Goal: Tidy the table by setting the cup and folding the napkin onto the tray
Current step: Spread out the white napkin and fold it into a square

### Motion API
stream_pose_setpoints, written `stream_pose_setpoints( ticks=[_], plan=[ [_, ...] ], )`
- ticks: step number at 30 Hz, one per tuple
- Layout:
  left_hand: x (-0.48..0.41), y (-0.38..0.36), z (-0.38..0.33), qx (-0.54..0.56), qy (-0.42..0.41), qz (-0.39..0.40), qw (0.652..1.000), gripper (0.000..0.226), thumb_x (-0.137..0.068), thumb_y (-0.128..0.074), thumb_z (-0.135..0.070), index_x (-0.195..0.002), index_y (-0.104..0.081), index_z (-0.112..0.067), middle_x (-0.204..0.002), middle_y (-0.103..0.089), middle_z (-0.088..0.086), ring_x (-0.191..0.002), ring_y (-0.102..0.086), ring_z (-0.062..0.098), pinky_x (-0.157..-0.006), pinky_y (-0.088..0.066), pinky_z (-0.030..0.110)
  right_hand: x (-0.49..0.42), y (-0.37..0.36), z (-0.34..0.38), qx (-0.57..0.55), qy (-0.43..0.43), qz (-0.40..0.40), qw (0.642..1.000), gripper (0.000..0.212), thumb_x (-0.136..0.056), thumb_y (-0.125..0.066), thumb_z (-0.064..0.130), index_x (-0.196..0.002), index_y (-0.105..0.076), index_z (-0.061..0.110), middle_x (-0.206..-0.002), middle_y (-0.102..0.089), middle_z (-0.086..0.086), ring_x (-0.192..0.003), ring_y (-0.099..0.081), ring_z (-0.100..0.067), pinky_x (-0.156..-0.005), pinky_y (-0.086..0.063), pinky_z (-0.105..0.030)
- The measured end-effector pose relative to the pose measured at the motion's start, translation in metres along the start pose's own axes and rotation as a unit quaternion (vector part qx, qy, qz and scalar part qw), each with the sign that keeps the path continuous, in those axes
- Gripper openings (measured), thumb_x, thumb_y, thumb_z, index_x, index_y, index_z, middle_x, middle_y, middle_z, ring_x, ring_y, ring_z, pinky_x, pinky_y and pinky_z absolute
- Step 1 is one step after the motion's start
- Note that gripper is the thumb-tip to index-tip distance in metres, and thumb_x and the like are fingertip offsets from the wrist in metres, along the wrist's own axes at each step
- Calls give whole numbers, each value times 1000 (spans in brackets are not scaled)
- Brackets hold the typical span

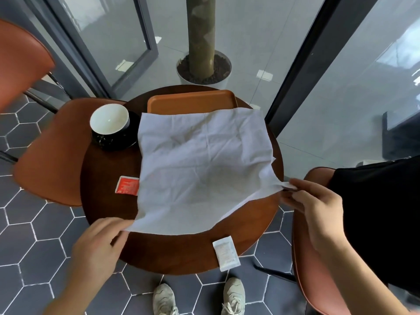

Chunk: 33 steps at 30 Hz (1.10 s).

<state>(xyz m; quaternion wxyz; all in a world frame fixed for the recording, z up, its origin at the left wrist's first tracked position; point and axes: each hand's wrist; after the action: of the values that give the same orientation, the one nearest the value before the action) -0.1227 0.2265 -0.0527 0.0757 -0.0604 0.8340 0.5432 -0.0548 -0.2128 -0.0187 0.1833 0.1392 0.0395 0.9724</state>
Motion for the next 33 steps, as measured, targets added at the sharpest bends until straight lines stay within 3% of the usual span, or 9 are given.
stream_pose_setpoints(
  ticks=[5, 8, 11, 15, 19, 22, 26, 28, 33],
  plan=[
    [0, 8, 3, 27, -20, 20, 999, 16, -86, -64, -21, -88, -78, -14, -88, -68, -5, -81, -60, 12, -69, -43, 20, 0, 14, -1, 146, 56, -16, 987, 21, -76, -78, 29, -92, -77, 42, -77, -78, 7, -72, -76, -14, -69, -58, -19],
    [1, 10, 1, 35, -42, 80, 995, 26, -86, -58, -30, -85, -79, -14, -85, -67, -9, -79, -61, 12, -67, -41, 14, 2, 22, -6, 213, 22, 4, 977, 29, -82, -79, 21, -80, -75, 49, -70, -76, 8, -65, -75, -14, -71, -62, -35],
    [-5, 14, 0, 80, 3, 58, 995, 9, -87, -71, -12, -88, -79, -15, -97, -69, -13, -89, -58, 4, -77, -40, 6, 3, 26, -8, 228, 34, -5, 973, 21, -81, -79, 29, -84, -75, 49, -71, -75, 10, -61, -73, -12, -65, -61, -36],
    [-4, 21, -3, 82, 12, 76, 994, 27, -76, -77, 9, -88, -80, -14, -95, -73, -5, -97, -60, 2, -83, -40, 2, 5, 25, -5, 233, 41, -13, 972, 21, -79, -80, 33, -83, -72, 52, -79, -74, 19, -58, -72, -8, -58, -56, -18],
    [-2, 35, -7, 106, 8, 75, 992, 6, -87, -75, -19, -90, -80, -20, -94, -72, -12, -93, -62, 0, -79, -42, 4, -1, 37, -3, 246, 69, -42, 966, 18, -79, -80, 32, -83, -72, 47, -82, -72, 15, -63, -72, -9, -60, -56, -22],
    [-5, 40, -16, 111, 38, 101, 988, 31, -74, -82, 3, -87, -79, -25, -93, -69, -20, -94, -59, -9, -74, -41, 2, -3, 41, -7, 268, 69, -28, 960, 17, -79, -80, 28, -81, -71, 41, -87, -69, 14, -72, -70, -14, -65, -54, -26],
    [-16, 47, -24, 163, 45, 98, 981, 20, -83, -75, -20, -83, -74, -40, -87, -72, -18, -79, -64, 6, -69, -46, 18, -7, 41, -8, 226, 86, -28, 970, 14, -75, -75, 17, -79, -71, 30, -98, -73, 20, -81, -68, 1, -65, -47, -4],
    [-19, 49, -24, 221, 65, 89, 969, 13, -81, -65, -28, -82, -72, -38, -86, -71, -13, -78, -65, 7, -68, -47, 20, -9, 42, -7, 195, 87, -29, 976, 9, -71, -69, 18, -77, -71, 24, -93, -76, 18, -78, -68, 3, -63, -46, -3],
    [-21, 41, -25, 301, 135, 73, 941, 25, -82, -70, -12, -90, -72, -35, -85, -72, -10, -76, -65, 10, -67, -48, 12, -15, 38, -8, 224, 95, -25, 970, 9, -72, -67, 26, -80, -70, 29, -68, -67, 13, -55, -56, 1, -44, -37, -7]
  ],
)
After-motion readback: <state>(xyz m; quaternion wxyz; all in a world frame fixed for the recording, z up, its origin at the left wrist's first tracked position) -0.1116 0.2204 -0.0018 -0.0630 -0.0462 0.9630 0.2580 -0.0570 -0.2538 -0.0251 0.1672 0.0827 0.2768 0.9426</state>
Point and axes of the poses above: each hand's wrist, its own x-axis away from the middle knuckle, its own y-axis out of the back of the hand, z = x × y
